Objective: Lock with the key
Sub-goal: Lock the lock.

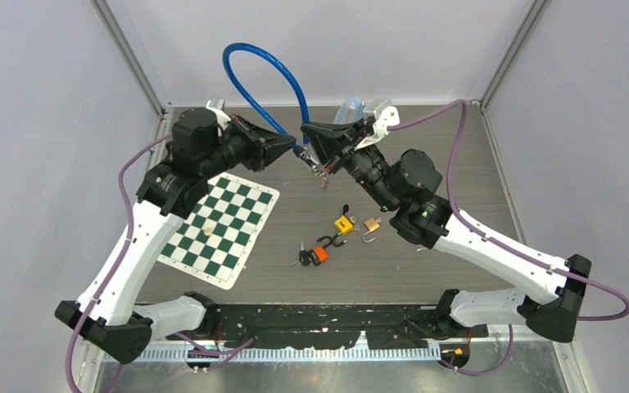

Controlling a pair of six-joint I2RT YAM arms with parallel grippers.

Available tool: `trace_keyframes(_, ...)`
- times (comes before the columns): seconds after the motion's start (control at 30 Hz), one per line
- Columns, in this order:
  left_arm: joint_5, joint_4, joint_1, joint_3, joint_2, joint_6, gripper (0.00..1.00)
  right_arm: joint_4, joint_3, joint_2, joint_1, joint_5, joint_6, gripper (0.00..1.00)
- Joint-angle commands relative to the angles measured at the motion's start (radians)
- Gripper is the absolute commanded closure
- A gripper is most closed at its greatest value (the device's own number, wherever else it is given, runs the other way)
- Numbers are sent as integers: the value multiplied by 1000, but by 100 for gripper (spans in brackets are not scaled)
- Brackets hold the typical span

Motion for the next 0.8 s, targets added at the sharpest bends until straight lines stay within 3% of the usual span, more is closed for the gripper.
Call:
trace_keyframes(0.0, 59, 109, 6, 6, -29, -30, 100, 65, -11, -25, 13, -25, -12, 95)
trace_keyframes(0.47, 127, 144, 39, -30, -42, -171, 100, 205, -175, -95, 13, -147, -117, 95)
trace_keyframes(0.77, 123, 137, 39, -43, -46, -175, 100, 309, -197, -74, 15, -175, -121, 95)
